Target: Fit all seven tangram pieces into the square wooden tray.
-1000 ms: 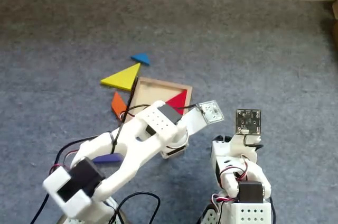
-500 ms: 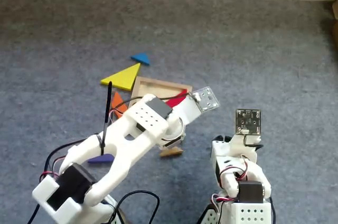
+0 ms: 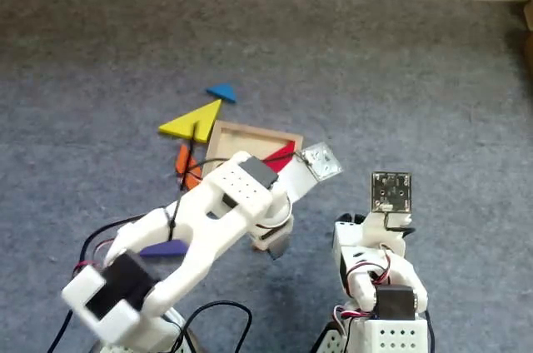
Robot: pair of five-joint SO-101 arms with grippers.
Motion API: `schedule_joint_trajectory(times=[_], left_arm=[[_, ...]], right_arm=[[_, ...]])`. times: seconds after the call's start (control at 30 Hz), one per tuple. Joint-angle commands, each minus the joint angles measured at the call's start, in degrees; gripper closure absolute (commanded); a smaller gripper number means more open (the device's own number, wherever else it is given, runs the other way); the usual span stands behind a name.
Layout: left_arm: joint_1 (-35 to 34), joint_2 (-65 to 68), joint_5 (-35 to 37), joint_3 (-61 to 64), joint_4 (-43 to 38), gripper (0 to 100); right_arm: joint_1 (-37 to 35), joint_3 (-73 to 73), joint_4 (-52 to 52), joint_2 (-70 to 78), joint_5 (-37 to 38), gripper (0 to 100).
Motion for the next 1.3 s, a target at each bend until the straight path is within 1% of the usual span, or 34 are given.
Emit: schedule_joint_trajectory(times=[0.0,0.07,0.23,0.4,0.6,0.8,0.97,1.17,1.27], left_arm=[[1.27,5.49,0.62,-4.79,-0.79,72],[1.27,7.25,0.62,-6.02,-0.79,73],[1.71,7.52,0.44,-6.64,-1.14,78],[1.71,7.52,0.53,-6.73,-1.76,78],[4.09,7.78,0.35,-6.73,-2.37,78],[4.09,7.96,0.26,-6.73,-2.37,78],[4.18,7.60,0.26,-6.29,-2.37,85],[7.16,7.34,0.53,-6.29,-2.02,86],[7.16,4.88,0.62,-6.11,-2.02,86]], right_arm=[[0.75,5.23,-0.04,-0.75,0.62,93.3],[0.75,5.23,-0.04,-0.75,0.62,93.3],[0.75,5.23,-0.04,-0.75,0.62,93.3],[0.75,5.23,-0.04,-0.75,0.62,93.3],[0.75,5.23,-0.04,-0.75,0.62,93.3],[0.75,5.23,-0.04,-0.75,0.62,93.3],[0.75,5.23,-0.04,-0.75,0.62,93.3],[0.75,5.23,-0.04,-0.75,0.62,93.3],[0.75,5.23,-0.04,-0.75,0.62,93.3]])
